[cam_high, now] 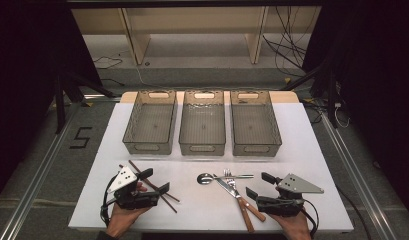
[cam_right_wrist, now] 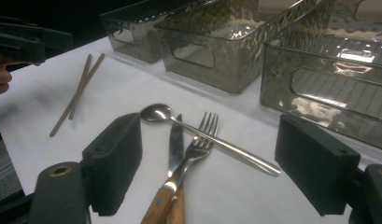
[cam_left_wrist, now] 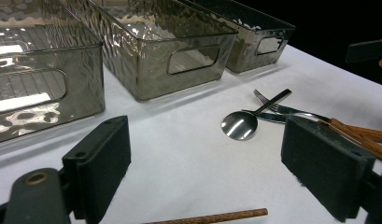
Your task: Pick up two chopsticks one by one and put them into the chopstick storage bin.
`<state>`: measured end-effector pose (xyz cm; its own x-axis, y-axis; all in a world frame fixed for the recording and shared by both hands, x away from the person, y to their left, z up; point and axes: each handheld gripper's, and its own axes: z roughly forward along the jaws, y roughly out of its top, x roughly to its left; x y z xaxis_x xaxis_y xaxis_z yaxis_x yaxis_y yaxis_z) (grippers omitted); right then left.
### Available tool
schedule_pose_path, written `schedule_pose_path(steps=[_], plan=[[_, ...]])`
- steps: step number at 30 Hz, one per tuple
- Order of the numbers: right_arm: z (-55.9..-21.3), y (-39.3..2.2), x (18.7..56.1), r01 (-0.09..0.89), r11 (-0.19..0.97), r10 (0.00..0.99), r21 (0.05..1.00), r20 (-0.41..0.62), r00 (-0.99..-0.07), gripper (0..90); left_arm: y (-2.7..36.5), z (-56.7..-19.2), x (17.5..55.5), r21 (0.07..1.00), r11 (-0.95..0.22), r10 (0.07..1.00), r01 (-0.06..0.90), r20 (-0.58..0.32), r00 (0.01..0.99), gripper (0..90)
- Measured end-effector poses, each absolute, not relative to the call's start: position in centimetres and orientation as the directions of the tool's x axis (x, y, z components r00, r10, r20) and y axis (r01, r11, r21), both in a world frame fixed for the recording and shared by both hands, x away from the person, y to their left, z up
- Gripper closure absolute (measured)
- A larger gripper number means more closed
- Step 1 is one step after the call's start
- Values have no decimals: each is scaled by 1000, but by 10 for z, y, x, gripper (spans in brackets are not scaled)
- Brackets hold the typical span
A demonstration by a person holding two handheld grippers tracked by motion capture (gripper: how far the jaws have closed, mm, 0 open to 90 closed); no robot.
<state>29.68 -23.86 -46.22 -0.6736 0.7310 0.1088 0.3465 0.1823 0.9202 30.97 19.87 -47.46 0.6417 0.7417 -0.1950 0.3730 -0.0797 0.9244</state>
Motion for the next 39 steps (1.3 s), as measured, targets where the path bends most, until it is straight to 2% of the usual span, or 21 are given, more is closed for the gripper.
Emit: schedule_pose_path(steps=[7,19,26,39], plan=[[-459,-238,302,350,197,717,916,109,-688,241,199,-475,310,924,-81,742,374,-195,641,155],[-450,-237,315,367,286,678,885,84,-730,249,199,-475,311,924,-82,746,374,-193,638,155],[-445,-225,328,355,396,635,847,27,-772,263,199,-475,311,924,-79,746,375,-195,637,155],[-443,-206,338,355,460,605,814,6,-797,275,201,-475,311,925,-80,752,372,-189,632,155]])
